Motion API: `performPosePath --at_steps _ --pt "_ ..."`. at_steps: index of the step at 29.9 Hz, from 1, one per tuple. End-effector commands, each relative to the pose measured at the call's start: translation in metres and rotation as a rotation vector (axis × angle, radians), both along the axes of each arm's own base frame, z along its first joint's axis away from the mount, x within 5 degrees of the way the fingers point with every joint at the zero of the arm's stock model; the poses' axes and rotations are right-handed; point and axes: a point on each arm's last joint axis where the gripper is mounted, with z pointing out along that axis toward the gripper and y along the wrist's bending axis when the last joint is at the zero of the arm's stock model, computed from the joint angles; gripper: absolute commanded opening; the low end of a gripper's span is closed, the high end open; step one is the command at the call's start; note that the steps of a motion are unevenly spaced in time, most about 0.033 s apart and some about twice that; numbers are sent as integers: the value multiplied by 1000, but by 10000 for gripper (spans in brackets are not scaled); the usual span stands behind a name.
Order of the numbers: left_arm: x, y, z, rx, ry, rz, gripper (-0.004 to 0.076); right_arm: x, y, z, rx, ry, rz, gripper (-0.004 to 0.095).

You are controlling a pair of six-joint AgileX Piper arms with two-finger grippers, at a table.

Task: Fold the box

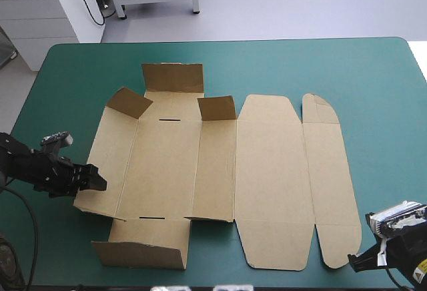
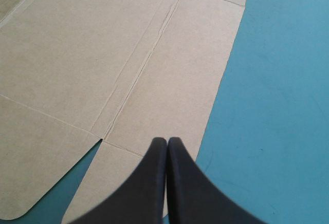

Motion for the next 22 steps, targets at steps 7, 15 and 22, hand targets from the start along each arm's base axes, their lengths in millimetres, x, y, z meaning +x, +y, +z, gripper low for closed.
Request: performPosePath --at_steps 7,15,22 --pt "-2 -14 -9 -144 -73 23 524 4 1 13 -2 -93 5 -21" --pt "7 -12 -20 -177 -60 43 496 4 1 13 -2 -94 5 -21" --pt "11 -11 -29 -205 -28 53 154 4 1 13 1 -95 6 -21"
